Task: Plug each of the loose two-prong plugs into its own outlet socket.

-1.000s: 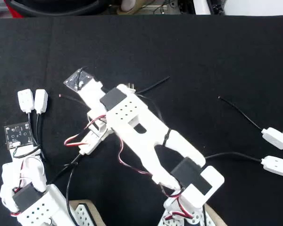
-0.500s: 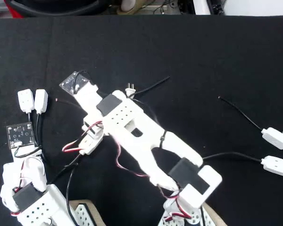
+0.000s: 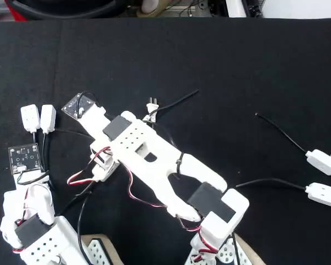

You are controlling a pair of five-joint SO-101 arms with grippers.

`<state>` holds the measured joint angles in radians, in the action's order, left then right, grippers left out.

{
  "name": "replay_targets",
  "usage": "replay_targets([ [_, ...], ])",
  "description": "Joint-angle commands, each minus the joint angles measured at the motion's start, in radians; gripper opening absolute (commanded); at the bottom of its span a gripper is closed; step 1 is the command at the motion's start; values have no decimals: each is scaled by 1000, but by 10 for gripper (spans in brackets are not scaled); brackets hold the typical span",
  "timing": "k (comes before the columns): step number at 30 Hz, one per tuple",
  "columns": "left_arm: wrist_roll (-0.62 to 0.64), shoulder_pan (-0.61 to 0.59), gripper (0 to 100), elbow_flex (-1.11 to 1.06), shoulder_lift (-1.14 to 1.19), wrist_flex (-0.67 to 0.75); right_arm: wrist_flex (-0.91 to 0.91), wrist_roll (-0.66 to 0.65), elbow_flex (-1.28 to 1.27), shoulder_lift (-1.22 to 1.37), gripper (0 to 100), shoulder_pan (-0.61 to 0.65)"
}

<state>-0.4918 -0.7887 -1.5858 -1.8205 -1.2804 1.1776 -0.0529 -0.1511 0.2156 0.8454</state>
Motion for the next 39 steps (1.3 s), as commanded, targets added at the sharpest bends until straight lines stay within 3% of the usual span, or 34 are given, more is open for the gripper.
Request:
replay_targets([
  [1, -6, 13, 31, 1, -3, 5, 3, -31, 7, 18, 11, 14],
  [9, -6, 13, 32, -1, -3, 5, 23, -43, -19, 18, 11, 11],
  [17, -6, 13, 33, -1, -3, 5, 23, -75, -19, 19, 11, -77],
  [31, -6, 15, 33, -1, -3, 5, 29, -80, -68, 16, 11, -80],
  [39, -8, 51, 33, -8, -3, 6, 158, -166, -113, 10, 11, -238],
])
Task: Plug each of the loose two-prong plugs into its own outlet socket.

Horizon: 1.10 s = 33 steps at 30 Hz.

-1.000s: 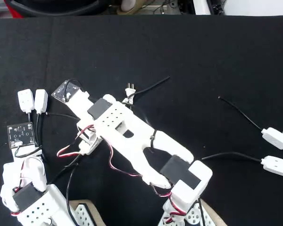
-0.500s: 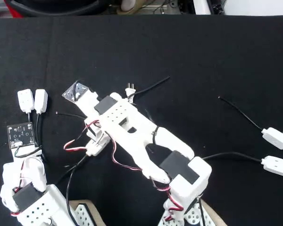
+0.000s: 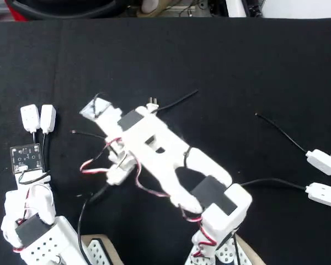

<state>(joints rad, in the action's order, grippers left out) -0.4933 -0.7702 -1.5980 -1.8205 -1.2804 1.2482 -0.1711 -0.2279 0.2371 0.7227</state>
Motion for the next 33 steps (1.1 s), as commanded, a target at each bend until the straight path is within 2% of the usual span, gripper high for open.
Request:
replay_targets([
  [1, -6, 35, 33, 4, -3, 6, 100, -68, -41, -12, 11, -153],
  [5, -6, 35, 33, 2, -3, 6, 107, -176, -58, -13, 11, -331],
  [15, -8, 36, 33, 2, -3, 6, 104, -471, -48, -13, 11, -882],
  [19, -8, 36, 33, 2, -3, 6, 103, -568, -22, -39, 11, -1056],
  [27, -8, 36, 33, 2, -3, 6, 101, -710, -12, -110, 11, -1295],
  [33, -8, 36, 34, 2, -3, 6, 109, -706, -5, -113, 13, -1332],
])
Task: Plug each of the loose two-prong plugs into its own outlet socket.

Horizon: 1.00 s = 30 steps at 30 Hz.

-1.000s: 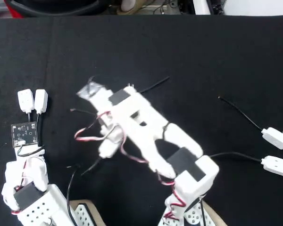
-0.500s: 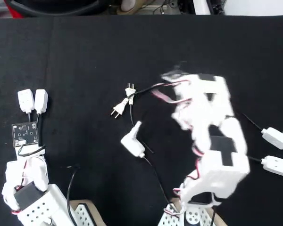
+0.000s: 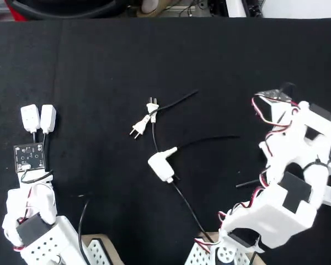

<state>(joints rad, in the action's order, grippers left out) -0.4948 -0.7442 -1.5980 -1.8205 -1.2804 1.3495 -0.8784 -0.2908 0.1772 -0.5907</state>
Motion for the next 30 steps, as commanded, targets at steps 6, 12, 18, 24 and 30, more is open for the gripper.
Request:
replay_targets([
  [6, -6, 12, 34, 2, -3, 6, 201, 170, 116, -139, 15, 149],
  [12, -6, 12, 34, 2, -3, 6, 385, 298, 79, -358, 46, 410],
  [18, -6, 12, 34, 2, -2, 5, 347, 522, -134, -538, 175, 778],
  [24, -6, 12, 34, 2, -2, 5, 222, 766, -220, -590, 176, 1126],
  [30, -6, 10, 34, 2, -2, 5, 14, 875, -262, -469, 183, 1217],
])
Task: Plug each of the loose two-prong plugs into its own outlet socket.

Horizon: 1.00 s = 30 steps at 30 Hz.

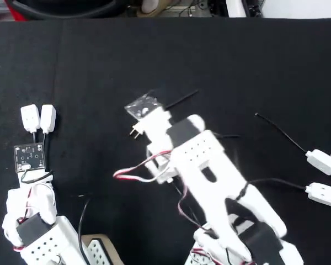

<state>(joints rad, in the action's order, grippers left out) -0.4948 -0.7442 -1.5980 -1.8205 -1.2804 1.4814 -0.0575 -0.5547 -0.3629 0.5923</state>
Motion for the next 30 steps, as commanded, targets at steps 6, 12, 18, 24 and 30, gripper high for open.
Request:
replay_targets([
  [6, -5, 10, 34, 1, -2, 5, -141, 54, 81, 300, 273, 37],
  [12, -5, 10, 34, -4, -2, 5, -158, 54, 111, 441, 272, 37],
  [18, -5, 10, 34, -4, -2, 5, -216, 49, 105, 479, 119, 37],
  [24, -6, 10, 34, -5, -2, 5, -213, 44, 104, 476, 39, 34],
  [30, -6, 10, 34, -5, -2, 5, -209, 34, 111, 469, 13, 34],
])
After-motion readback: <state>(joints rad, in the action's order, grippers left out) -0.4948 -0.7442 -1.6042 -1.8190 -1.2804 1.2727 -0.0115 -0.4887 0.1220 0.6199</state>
